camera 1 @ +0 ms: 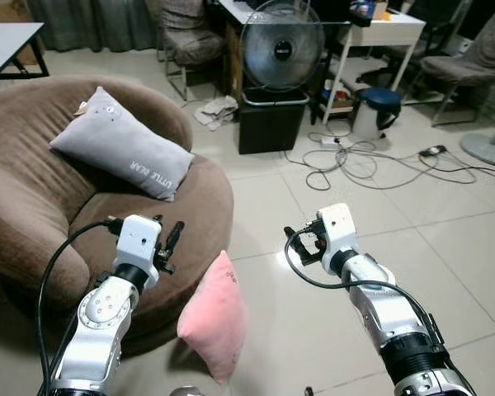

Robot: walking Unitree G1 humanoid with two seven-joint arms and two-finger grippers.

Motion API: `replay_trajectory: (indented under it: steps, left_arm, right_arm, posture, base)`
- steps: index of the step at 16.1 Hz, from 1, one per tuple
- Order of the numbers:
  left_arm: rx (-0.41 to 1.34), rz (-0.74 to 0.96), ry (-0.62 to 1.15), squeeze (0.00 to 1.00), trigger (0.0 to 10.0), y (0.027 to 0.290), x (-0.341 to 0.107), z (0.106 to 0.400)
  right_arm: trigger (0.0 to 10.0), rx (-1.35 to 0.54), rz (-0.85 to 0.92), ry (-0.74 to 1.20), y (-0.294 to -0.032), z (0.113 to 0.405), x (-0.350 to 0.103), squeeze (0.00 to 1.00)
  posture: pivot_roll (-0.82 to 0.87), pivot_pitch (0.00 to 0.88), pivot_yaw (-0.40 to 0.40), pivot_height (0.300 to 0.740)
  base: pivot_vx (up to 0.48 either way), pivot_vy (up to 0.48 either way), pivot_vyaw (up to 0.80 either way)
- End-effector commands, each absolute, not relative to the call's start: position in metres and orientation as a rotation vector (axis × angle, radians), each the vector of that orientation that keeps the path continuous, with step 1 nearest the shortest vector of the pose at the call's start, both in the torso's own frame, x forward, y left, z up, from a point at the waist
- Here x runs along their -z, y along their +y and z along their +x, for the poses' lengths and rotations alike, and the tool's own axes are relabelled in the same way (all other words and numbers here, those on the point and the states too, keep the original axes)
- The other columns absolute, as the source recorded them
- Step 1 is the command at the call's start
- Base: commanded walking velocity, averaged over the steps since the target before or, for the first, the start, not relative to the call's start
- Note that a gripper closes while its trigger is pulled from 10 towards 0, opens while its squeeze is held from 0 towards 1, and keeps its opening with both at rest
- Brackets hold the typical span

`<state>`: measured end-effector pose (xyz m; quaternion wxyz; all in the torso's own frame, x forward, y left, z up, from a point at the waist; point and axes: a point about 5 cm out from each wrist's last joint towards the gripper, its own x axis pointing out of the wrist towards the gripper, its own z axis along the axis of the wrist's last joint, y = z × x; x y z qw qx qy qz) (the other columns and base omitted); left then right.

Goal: Move the pillow to the sofa from floor

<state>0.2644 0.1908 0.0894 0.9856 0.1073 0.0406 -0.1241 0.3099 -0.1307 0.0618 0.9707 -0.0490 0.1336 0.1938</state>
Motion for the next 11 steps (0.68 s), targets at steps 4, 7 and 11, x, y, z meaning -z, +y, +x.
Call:
replay_trajectory:
  steps: [4, 7, 11]
  left_arm:
    - [0.264, 0.234, 0.089, 0.0, 10.0, 0.1877, -0.0888, 0.2691]
    - [0.263, 0.243, 0.081, 0.0, 10.0, 0.187, -0.0914, 0.272]
    - [0.262, 0.254, 0.07, 0.0, 10.0, 0.1867, -0.0937, 0.2744]
  right_arm:
    - [10.0, -0.38, -0.104, 0.259, -0.1364, 0.3112, -0.064, 0.0]
    - [10.0, -0.373, -0.099, 0.261, -0.1365, 0.3101, -0.063, 0.0]
    - [10.0, -0.356, -0.103, 0.262, -0.1389, 0.3087, -0.0614, 0.0]
  posture:
    - [0.16, 0.0, -0.041, 0.74]
    - [0.16, 0.0, -0.035, 0.74]
    - [0.16, 0.0, -0.03, 0.74]
  base:
    - [0.0, 0.0, 0.0]
    - [0.0, 0.0, 0.0]
    - [0.0, 0.0, 0.0]
